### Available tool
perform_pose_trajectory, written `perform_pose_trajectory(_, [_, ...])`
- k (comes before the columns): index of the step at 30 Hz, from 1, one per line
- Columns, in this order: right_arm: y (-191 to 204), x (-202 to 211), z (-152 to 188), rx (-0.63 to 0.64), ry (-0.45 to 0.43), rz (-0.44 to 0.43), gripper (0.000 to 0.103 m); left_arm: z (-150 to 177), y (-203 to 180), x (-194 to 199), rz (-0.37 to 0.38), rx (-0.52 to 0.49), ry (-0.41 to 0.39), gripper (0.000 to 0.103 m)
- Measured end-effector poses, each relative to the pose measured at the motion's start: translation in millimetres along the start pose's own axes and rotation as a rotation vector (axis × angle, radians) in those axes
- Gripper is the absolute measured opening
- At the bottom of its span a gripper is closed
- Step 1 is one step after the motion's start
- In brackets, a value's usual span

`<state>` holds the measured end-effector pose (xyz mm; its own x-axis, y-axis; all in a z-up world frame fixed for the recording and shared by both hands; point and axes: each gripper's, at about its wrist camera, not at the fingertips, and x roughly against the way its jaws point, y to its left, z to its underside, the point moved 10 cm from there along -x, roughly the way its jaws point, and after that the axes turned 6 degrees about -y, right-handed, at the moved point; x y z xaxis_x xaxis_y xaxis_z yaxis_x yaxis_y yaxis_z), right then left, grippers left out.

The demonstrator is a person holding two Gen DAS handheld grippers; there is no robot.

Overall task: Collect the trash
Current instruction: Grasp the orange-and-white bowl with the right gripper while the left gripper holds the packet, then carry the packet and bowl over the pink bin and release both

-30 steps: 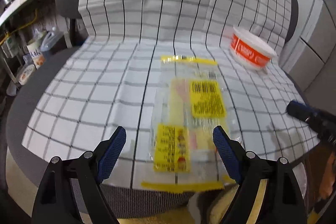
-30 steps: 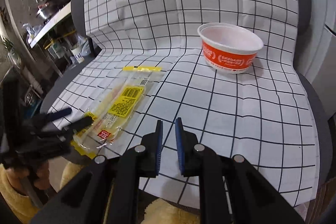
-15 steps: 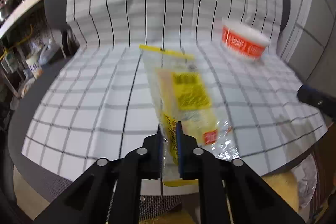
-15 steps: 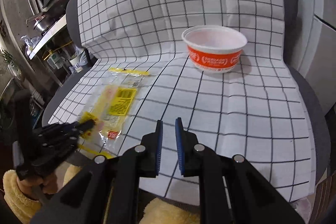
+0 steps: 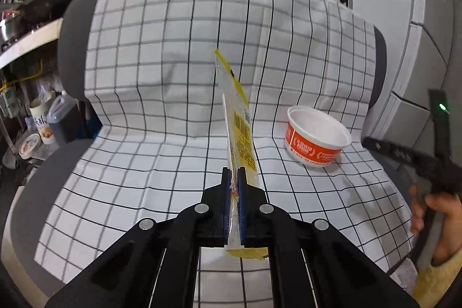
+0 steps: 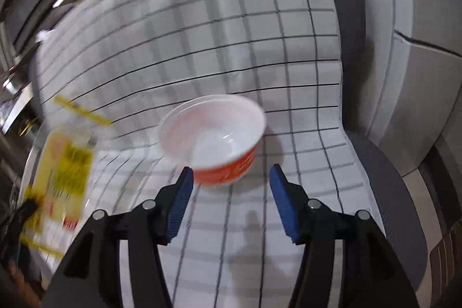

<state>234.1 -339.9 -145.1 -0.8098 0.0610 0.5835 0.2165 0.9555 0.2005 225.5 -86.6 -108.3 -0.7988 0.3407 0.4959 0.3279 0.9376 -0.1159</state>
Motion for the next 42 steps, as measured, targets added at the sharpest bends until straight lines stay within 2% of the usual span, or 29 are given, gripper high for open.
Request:
perform_pose_trajectory(3, [-12,-34,-8,-0.035,0.023,0.035,0.052,11,2,-16,0.002,0.008,0.034,0.005])
perform_pose_trajectory(5, [-18,-55,-9,-0.067,0.047,0.048,0.045,15,6,-23,-0.001,0.009,0.049,0.005])
perform_pose_trajectory(8, [-22,-71,-7,-0.106,0.071,0.049,0.025,18,12,-26,-0.007,0.015,0.059,0.005])
perform_pose_trajectory(11, [-21,-62,-5,-0.138,0.047,0.035,0.009,19,16,-24,-0.006,0.022,0.061,0.005])
perform_pose_trajectory(15, [-13,-22,-8,-0.133,-0.013,-0.016,0.005,16,11,-11,0.023,0.024,0.047,0.005])
perform_pose_trajectory(19, [-16,39,-2,-0.131,-0.050,-0.045,0.005,10,-12,15,0.085,0.014,0.009,0.005])
perform_pose_trajectory(23, [-36,107,17,-0.127,-0.086,-0.012,0.005,18,-54,42,0.184,-0.022,-0.004,0.005])
perform_pose_trajectory(25, [-53,134,29,-0.135,-0.098,0.024,0.005,29,-85,55,0.241,-0.064,0.002,0.005])
perform_pose_trajectory(29, [-111,190,68,-0.196,-0.115,0.126,0.005,52,-141,73,0.344,-0.131,0.025,0.005])
perform_pose_trajectory(33, [-172,240,116,-0.262,-0.101,0.240,0.005,82,-200,91,0.448,-0.205,0.047,0.005])
perform_pose_trajectory(36, [-213,267,153,-0.324,-0.075,0.327,0.006,100,-228,98,0.499,-0.233,0.072,0.005])
perform_pose_trajectory(38, [-234,276,177,-0.362,-0.037,0.366,0.013,111,-247,101,0.528,-0.255,0.092,0.005])
perform_pose_trajectory(39, [-245,278,189,-0.377,-0.018,0.391,0.034,114,-253,103,0.538,-0.264,0.097,0.005])
perform_pose_trajectory(40, [-251,279,196,-0.386,-0.008,0.411,0.046,118,-261,104,0.548,-0.276,0.103,0.005])
perform_pose_trajectory(42, [-268,284,211,-0.397,-0.005,0.471,0.047,125,-272,106,0.565,-0.297,0.110,0.005])
